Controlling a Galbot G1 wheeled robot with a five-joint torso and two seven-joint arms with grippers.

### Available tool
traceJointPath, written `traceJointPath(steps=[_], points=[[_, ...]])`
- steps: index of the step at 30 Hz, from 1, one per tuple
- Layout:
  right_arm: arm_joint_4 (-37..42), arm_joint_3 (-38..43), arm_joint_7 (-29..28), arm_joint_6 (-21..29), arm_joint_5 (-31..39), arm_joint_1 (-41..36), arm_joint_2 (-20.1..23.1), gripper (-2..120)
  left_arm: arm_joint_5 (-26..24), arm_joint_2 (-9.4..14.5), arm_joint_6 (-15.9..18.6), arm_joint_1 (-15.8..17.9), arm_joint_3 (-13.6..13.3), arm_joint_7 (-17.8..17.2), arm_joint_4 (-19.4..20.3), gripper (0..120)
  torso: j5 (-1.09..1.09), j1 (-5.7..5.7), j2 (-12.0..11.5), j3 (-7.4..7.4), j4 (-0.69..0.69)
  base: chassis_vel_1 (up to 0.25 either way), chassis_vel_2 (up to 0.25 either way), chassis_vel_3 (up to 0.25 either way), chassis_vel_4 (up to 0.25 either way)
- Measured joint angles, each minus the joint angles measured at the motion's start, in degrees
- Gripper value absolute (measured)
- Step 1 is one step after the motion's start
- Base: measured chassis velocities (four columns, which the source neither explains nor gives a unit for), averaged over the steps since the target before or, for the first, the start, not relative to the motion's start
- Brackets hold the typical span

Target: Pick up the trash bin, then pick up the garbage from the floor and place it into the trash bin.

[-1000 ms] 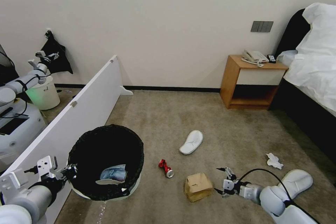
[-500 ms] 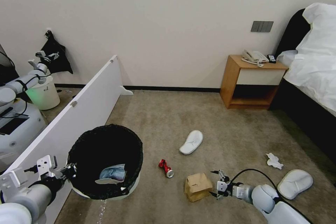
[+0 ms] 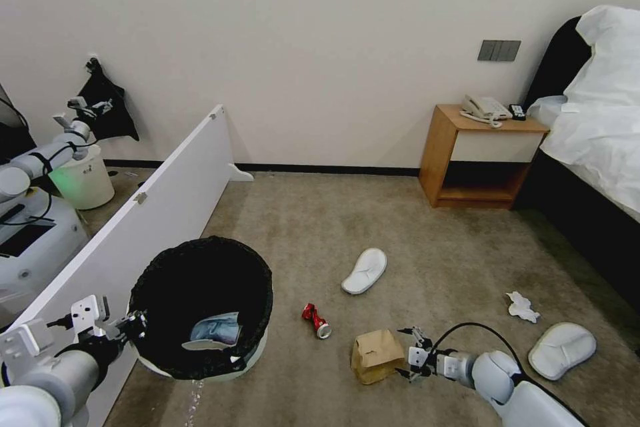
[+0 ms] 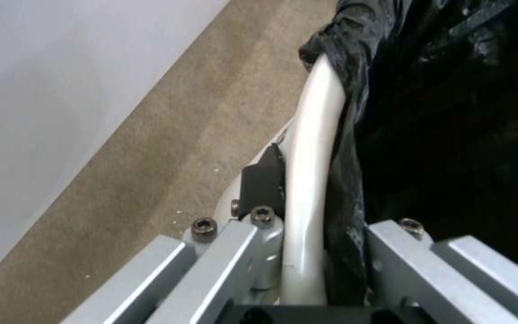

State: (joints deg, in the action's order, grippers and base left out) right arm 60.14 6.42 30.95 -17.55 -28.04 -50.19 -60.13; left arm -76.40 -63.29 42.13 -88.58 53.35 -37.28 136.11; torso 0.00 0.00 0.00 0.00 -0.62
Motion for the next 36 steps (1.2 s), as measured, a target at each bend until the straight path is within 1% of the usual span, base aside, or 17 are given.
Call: traceJointPath(steps=[5,9,24,25,26,28,29,30,31,32,33,34,36], points=[[-1.1,-0.5,-0.1,0.0,0.1,0.8,-0.3,100,0.0,0.0,0.0,0.0,-0.1,0.0,0.0,2,0.0,0.0,0.0,0.0,-0.01,0.0,0.0,0.0,0.0],[-2.6,-1.0,-0.1,-0.1,0.1,2.3,-1.4,100,0.1,-0.1,0.0,0.0,-0.1,0.0,0.0,2,0.0,0.0,0.0,0.0,0.0,0.0,0.0,0.0,0.0],[-4.0,-2.0,-0.1,-0.2,0.1,4.3,-2.9,100,0.2,-0.3,0.0,-0.3,-0.1,0.0,0.4,2,0.0,0.0,0.0,0.0,0.0,0.0,0.0,0.0,0.0],[-4.2,-2.1,-0.2,-0.2,0.1,4.7,-3.2,94,0.2,-0.3,0.0,-0.4,0.0,0.0,0.4,2,0.0,0.0,0.0,0.0,0.0,0.0,0.0,0.0,0.0],[-4.2,-2.1,-0.2,-0.2,0.1,4.7,-3.2,94,0.2,-0.3,0.0,-0.4,0.0,0.0,0.4,2,0.0,0.0,0.0,0.0,0.0,0.0,0.0,0.0,0.0],[-4.7,-2.2,-0.2,-0.2,0.1,5.4,-3.9,85,0.2,-0.3,0.0,-0.4,0.1,0.0,0.5,2,0.0,0.0,0.0,0.0,0.0,0.0,0.0,0.0,0.0],[-4.7,-2.2,-0.2,-0.2,0.1,5.4,-3.9,85,0.2,-0.3,0.0,-0.4,0.1,0.0,0.5,2,0.0,0.0,0.0,0.0,0.0,0.0,0.0,0.0,0.0],[-4.9,-2.2,-0.3,-0.2,0.1,5.8,-4.2,79,0.2,-0.4,0.0,-0.5,0.1,0.0,0.5,2,0.0,0.0,0.0,0.0,0.01,0.0,0.0,0.0,0.0],[-4.9,-2.2,-0.3,-0.2,0.1,5.8,-4.2,79,0.2,-0.4,0.0,-0.5,0.1,0.0,0.5,2,0.0,0.0,0.0,0.0,0.01,0.0,0.0,0.0,0.0],[-5.3,-2.4,-0.3,-0.2,0.1,6.4,-4.7,70,0.2,-0.4,0.0,-0.5,0.1,0.0,0.5,2,0.0,0.0,0.0,0.0,0.0,0.0,0.0,0.0,0.0],[-5.9,-2.8,-0.3,-0.2,0.3,7.0,-5.2,66,0.2,-0.4,0.0,-0.5,0.1,0.0,0.5,2,-0.01,0.0,0.0,0.0,0.0,0.0,0.0,0.0,0.0],[-5.9,-2.8,-0.3,-0.2,0.3,7.0,-5.2,66,0.2,-0.4,0.0,-0.5,0.1,0.0,0.5,2,-0.01,0.0,0.0,0.0,0.0,0.0,0.0,0.0,0.0],[-7.7,-3.8,0.0,-0.2,2.3,7.9,-6.2,54,0.1,-0.5,0.0,-0.5,0.1,0.0,0.6,2,0.0,0.0,0.0,0.0,-0.01,0.0,0.0,0.0,0.0]])
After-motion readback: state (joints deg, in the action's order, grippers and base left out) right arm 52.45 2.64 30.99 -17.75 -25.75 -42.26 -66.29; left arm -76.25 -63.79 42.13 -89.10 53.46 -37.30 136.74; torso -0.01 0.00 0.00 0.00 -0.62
